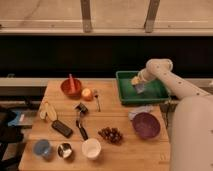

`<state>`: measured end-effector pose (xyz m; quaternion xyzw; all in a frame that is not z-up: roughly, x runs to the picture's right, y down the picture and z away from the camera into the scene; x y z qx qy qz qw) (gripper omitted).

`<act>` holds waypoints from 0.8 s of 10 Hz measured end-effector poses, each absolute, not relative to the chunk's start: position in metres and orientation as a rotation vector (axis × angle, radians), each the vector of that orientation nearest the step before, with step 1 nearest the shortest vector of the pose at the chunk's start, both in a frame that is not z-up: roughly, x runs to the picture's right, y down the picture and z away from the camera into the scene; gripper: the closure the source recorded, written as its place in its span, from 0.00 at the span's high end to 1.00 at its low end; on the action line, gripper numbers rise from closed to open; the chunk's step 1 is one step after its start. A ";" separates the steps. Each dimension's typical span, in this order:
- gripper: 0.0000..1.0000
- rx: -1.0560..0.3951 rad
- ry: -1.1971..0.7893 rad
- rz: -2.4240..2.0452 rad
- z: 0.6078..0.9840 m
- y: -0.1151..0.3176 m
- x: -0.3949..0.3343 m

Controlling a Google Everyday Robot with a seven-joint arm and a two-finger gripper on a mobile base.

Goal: Wipe tray with sponge

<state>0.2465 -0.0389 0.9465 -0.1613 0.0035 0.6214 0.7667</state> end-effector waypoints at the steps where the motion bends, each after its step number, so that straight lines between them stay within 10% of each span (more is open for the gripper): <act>1: 0.07 -0.355 0.030 1.345 0.942 -0.033 0.255; 8: 0.07 -0.255 0.162 1.433 0.966 -0.041 0.320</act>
